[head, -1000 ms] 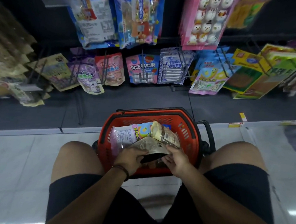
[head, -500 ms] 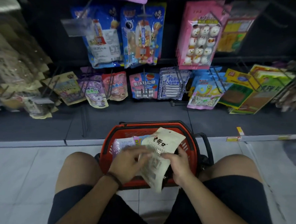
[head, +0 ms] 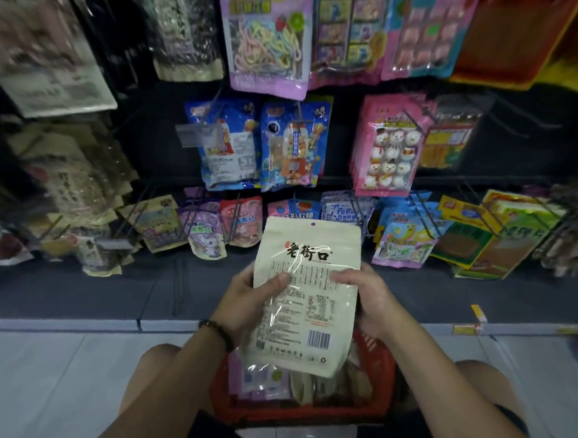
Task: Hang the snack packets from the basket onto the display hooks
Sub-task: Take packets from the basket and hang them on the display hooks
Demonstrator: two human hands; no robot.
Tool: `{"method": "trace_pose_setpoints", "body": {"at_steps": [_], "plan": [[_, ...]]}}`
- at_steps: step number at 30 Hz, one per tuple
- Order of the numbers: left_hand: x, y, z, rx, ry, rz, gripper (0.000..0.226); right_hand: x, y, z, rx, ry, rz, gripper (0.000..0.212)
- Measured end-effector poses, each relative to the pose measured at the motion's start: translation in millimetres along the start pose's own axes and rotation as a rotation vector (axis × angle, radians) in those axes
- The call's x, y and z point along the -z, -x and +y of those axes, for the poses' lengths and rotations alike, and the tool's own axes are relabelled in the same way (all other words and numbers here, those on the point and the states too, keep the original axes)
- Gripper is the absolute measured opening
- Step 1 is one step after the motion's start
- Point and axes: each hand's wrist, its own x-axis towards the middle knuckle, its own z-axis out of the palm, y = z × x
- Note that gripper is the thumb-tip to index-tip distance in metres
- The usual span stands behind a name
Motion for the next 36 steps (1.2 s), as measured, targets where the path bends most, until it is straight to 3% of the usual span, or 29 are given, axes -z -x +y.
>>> {"method": "trace_pose_setpoints", "body": {"at_steps": [5, 8, 11, 13, 15, 17, 19, 23, 26, 28, 32, 34, 36], "plan": [[-12, -6, 33, -0.105, 0.068, 0.176, 0.029, -14, 3, -18, 0.008, 0.183, -0.064, 0.071], [-13, -14, 53, -0.121, 0.04, 0.279, 0.055, -30, 2, -29, 0.062, 0.167, 0.011, 0.051], [-13, -11, 67, -0.285, -0.343, 0.643, 0.081, -46, 2, -44, 0.179, 0.255, 0.068, 0.053], [-24, -2, 74, -0.461, -0.439, 0.56, 0.08, -62, 1, -50, 0.332, 0.377, 0.12, 0.052], [-44, 5, 82, -0.44, -0.401, 0.309, 0.085, -84, 3, -54, 0.498, 0.477, 0.144, 0.049], [-54, 5, 90, -0.444, -0.366, 0.189, 0.087, -108, 10, -55, 0.633, 0.624, 0.124, 0.058], [-51, 1, 103, -0.483, -0.303, 0.204, 0.077, -120, 16, -56, 0.707, 0.762, 0.082, 0.062], [-19, -2, 127, -0.53, -0.176, 0.353, 0.042, -111, 22, -72, 0.678, 0.951, -0.068, 0.066], [3, -5, 140, -0.413, -0.039, 0.361, 0.027, -109, 14, -96, 0.73, 0.674, 0.16, 0.024], [13, -4, 148, -0.337, 0.021, 0.274, 0.033, -115, 4, -117, 0.704, 0.472, 0.296, 0.022], [27, -1, 165, -0.263, 0.13, 0.136, 0.048, -122, -28, -150, 0.34, 0.393, 0.031, 0.073], [31, 2, 175, -0.24, 0.175, 0.085, 0.054, -127, -33, -160, 0.289, 0.282, -0.095, 0.059], [38, 4, 185, -0.244, 0.179, 0.085, 0.055, -137, -36, -165, 0.368, 0.251, -0.119, 0.035]]}}
